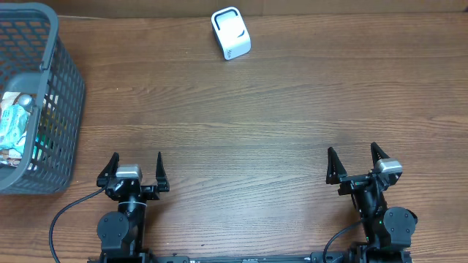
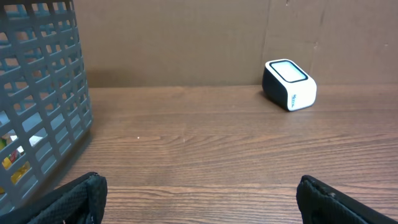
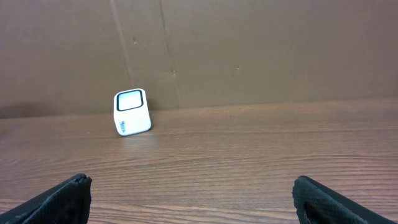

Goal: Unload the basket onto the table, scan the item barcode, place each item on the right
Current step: 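Raise the left gripper and move it over the grey basket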

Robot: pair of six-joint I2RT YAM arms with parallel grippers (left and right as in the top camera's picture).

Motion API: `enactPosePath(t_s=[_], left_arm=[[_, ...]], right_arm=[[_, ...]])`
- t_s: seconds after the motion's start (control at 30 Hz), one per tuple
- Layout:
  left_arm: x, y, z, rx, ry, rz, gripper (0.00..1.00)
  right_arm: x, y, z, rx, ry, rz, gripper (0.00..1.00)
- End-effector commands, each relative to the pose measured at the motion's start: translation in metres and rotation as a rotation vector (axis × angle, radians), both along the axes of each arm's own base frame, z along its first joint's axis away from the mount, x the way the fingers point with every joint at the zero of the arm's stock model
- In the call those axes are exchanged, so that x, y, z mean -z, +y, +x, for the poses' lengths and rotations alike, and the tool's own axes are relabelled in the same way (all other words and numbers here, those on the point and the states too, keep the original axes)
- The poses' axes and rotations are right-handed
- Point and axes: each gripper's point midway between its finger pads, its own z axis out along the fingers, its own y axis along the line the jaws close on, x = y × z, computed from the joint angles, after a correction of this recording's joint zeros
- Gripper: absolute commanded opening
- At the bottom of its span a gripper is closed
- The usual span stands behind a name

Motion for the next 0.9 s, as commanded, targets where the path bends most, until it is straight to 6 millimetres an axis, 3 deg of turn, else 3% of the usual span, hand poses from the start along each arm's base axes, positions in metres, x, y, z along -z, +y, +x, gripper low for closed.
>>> enactPosePath(t_s=[0.0,0.1,0.23,0.43,0.67,0.87], left_arm=[[0.0,-0.002,0.0,0.013,-0.003,0.015,1.0],[-0.008,-0.002,0.0,0.009,-0.034,0.032,1.0],[-0.063,-0.01,-0.004,0.056,-0.263,0.044,1.0],[-0.154,-0.014,-0.033,0.074,-0.523,0.032,1.0],[-0.253,-0.01,-0.073,0.05,-0.526,0.014,0.99],[-0.327,-0.006,-0.076,0.026,-0.375,0.008,1.0]], right_arm=[[0.001,0.001,0.0,-0.006,-0.005,-0.001,1.0],[0.001,0.001,0.0,-0.006,-0.005,-0.001,1.0],[0.001,0.001,0.0,-0.006,-0.005,-0.001,1.0],[0.001,0.001,0.0,-0.006,-0.005,-0.001,1.0],[0.001,0.001,0.0,-0.006,-0.005,-0.001,1.0],[0.001,0.001,0.0,-0.006,-0.005,-0.001,1.0]])
